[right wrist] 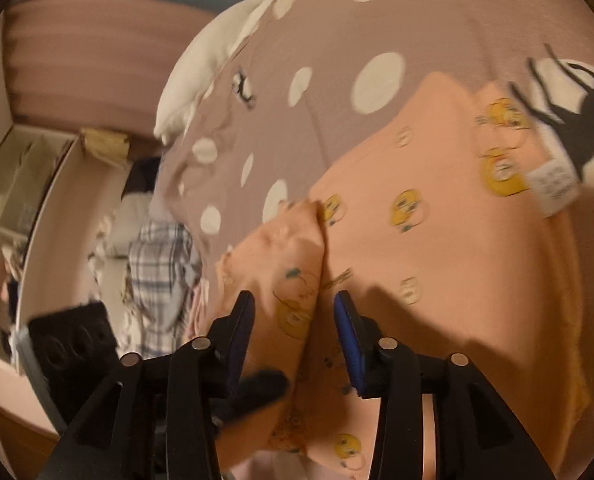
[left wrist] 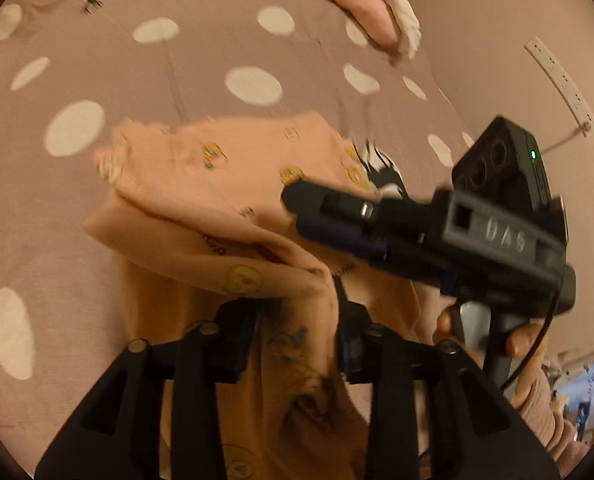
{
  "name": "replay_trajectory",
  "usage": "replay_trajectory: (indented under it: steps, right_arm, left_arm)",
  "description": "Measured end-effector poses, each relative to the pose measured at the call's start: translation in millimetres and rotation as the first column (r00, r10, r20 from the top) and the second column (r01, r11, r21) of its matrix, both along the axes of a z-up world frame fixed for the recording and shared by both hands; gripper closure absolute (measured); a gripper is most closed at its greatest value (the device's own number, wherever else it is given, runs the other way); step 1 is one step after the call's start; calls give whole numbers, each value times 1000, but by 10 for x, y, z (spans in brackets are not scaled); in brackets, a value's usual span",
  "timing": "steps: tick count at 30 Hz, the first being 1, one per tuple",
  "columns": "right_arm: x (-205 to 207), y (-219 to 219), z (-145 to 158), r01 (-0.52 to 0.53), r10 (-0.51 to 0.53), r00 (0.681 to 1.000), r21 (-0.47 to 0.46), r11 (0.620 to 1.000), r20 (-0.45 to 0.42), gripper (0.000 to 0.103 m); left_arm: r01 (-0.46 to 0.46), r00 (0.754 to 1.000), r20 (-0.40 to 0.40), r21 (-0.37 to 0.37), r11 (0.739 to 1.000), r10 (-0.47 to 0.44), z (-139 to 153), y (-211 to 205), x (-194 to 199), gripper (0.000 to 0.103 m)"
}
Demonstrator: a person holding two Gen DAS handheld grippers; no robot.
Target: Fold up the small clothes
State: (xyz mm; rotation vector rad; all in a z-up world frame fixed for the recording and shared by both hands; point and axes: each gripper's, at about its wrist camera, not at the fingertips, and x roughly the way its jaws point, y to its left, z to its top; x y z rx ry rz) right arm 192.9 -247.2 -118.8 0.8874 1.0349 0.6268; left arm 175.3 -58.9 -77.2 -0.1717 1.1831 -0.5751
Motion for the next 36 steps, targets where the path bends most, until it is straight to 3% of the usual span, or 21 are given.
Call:
replay_trajectory:
  steps: [3,5,10,12,14,17,24,36]
  right_arm:
    - [-12,-103,-33,8,-8,1000,12,1000,-15,53]
    - [5,-137,-59,3,-2,1000,7,1000,-26,48]
    - [-16,-138,-37,-40,41,999,-27,999,16,47]
    - [-22,-92,16,-67,72,996,-78,995,58,34]
    - [-26,-50,37,-96,104,992,-103,990,75,29]
    - [14,-53,-35,-120,122,992,-53,991,40,29]
    - [-68,-238,-149,-71,71,997,74,995,5,29]
    - [-57,84,-28,-90,98,994,-152,984,49,29]
  left_arm:
    - [23,999,-43,-73,997,-26,-73,33,-43,55]
    - [7,999,-47,-79,997,-10,-87,85,-87,49]
    - [-74,996,-56,-133,988,67,-103,428,-275,49]
    - [-117,993,-52,-156,981,110,-84,594,-372,49]
    - [-156,988,-44,-164,974,151,-58,732,-465,49]
    - [-203,979,-28,-140,969,201,-47,874,-590,40]
    - [-266,964,-38,-132,955,264,-106,1051,-791,40]
    - [-307,951,37,-13,952,307,-48,1125,-965,40]
